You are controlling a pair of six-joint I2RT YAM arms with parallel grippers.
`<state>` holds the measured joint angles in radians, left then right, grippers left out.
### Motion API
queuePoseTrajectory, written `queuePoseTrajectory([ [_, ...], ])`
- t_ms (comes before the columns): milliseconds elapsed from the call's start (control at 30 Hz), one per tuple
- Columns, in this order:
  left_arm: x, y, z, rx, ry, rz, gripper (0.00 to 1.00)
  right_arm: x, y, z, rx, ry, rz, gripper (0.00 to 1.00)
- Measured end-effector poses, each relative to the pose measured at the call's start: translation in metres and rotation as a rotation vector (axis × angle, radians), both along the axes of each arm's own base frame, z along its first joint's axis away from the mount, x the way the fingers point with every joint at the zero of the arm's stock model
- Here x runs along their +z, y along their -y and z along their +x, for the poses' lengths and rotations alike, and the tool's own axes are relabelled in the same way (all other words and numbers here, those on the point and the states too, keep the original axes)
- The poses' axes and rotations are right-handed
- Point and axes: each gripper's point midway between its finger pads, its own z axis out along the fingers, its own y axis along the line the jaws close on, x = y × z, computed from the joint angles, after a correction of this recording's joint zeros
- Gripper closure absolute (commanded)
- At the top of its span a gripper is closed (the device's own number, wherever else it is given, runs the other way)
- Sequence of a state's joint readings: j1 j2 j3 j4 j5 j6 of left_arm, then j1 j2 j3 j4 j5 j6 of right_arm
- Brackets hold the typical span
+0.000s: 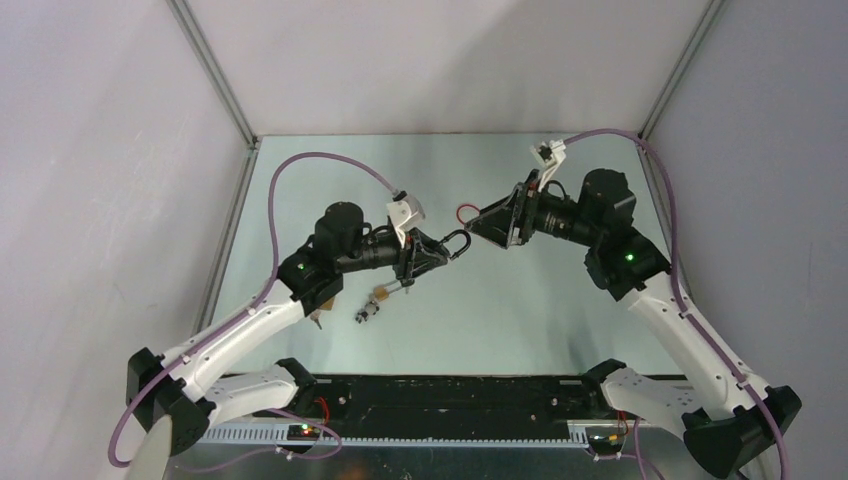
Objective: Lock with the key
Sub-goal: Lock the lock.
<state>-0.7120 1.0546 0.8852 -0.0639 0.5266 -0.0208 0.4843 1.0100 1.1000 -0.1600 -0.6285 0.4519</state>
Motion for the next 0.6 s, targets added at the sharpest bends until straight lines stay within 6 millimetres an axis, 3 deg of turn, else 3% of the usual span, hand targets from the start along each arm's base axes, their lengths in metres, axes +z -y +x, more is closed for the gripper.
queuePoseTrajectory([
  [300,0.003,0.001,-0.005,-0.041,0.022,0.003,1.00,-0.039,-0.011,-0.002,0.084,-0.050,-0.108,0.44],
  [400,0.003,0.001,-0.005,-0.043,0.021,0.003,1.00,-0.050,-0.014,-0.004,0.115,-0.073,-0.134,0.57],
  [600,0.003,0.001,-0.007,-0.057,0.017,-0.001,1.00,-0.055,-0.019,-0.009,0.178,-0.089,-0.132,0.69],
])
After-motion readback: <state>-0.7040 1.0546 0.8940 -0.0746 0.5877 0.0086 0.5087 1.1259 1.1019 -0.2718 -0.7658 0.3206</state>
